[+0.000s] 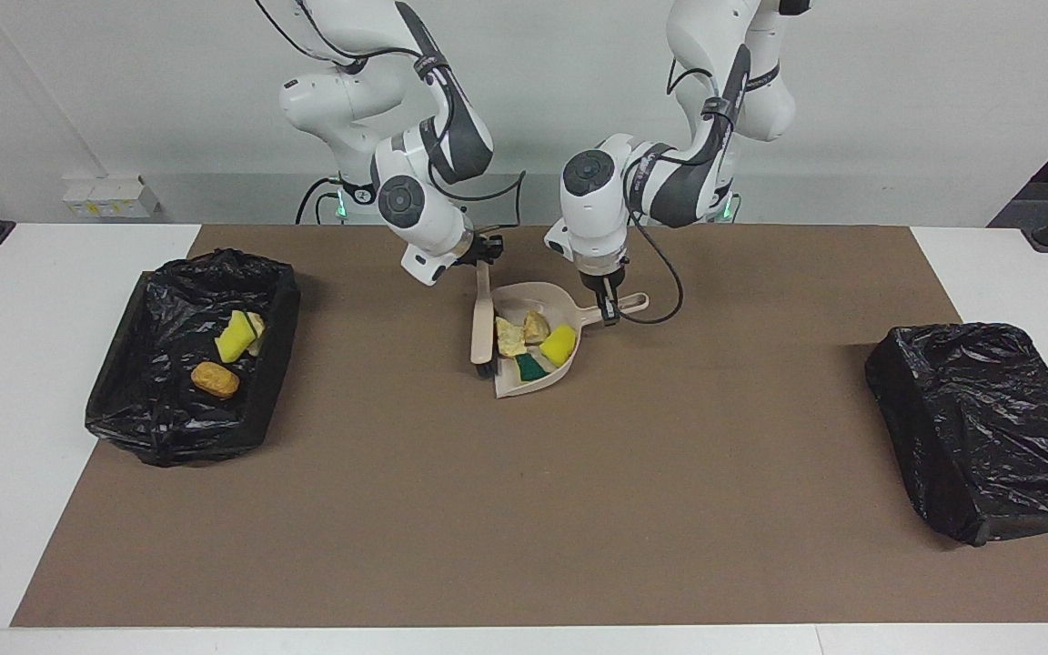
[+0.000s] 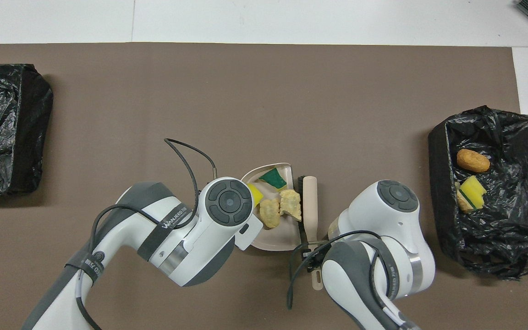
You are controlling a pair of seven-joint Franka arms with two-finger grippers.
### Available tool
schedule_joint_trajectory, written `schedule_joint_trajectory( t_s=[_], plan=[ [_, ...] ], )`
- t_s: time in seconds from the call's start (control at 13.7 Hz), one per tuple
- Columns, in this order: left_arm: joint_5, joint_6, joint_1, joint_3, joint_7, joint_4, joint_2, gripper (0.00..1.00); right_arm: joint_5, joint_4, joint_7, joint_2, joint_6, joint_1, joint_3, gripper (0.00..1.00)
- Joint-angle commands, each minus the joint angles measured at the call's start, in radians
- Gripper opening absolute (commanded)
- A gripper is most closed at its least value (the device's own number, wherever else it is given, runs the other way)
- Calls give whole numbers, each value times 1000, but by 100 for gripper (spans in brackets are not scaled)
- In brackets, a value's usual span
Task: Sweep and dump trash in bin
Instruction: 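Sweep the last paper piece into the dustpan with the right gripper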
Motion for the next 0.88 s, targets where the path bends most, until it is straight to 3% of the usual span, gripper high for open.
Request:
schedule_joint_trajectory(
  t_s=[0.0,0.15,0.66,0.8],
  plan=[
    [25,0,-15,12,-15,-22,-22,0,23,22,4,-13,-4,4,-3,0],
    [27,-3,-18,12,-14,-28,-22,0,-1,36,11,-38,-24,-3,-10,0],
    [27,-15,-19,14,-15,-28,-22,0,-303,160,5,-173,-300,-123,-17,0],
    [27,-20,-15,15,-15,-28,-22,0,-381,143,-25,-178,-313,-146,-14,0]
  ],
)
